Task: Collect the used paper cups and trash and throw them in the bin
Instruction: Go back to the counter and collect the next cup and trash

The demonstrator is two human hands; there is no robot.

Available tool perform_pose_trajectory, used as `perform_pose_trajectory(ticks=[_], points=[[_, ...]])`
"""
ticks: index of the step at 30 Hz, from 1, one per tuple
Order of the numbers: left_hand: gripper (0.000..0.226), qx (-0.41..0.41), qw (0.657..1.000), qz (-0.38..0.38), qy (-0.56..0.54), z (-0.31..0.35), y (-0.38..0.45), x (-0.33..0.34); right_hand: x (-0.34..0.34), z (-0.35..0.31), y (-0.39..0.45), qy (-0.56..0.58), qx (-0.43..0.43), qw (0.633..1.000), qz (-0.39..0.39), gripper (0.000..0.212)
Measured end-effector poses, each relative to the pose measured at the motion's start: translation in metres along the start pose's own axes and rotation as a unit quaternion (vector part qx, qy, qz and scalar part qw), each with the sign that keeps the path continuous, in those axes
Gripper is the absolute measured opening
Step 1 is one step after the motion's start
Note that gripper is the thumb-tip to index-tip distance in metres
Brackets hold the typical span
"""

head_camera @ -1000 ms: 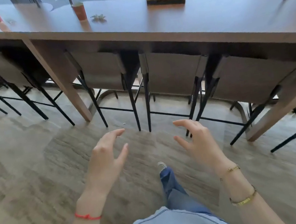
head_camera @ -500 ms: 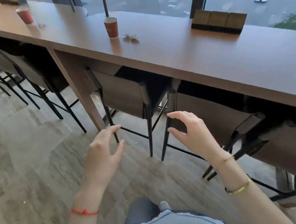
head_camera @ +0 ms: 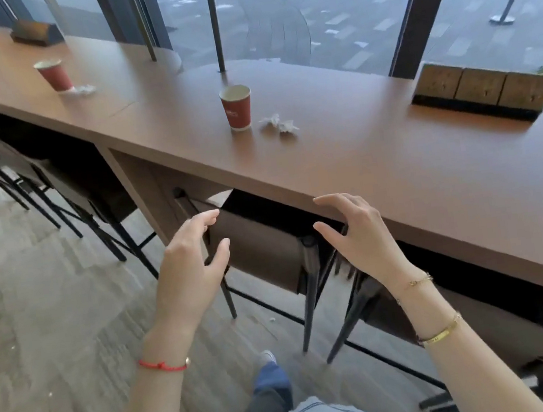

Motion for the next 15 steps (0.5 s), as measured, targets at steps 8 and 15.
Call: perform_pose_trajectory(ticks=[8,15], points=[[0.055,0.031,0.999,-0.018,0.001,-0.056,0.186,0.003,0.029,-0.003,0.169,-0.037,0.039,0.997,0.058,0.037],[0.071,0.015,0.998,-0.064,-0.001,-0.093,0.287,0.045,0.059,0.016,0.257,-0.058,0.098,0.993,0.042,0.042]])
Point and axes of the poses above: each hand's wrist, its own y-axis towards the middle knuckle, its own x-axis out of the palm, z = x × y, the point moved 7 cm from there along y, towards the middle knuckle, and after that the axes turned 13 degrees about -y, right-handed, at the moved point
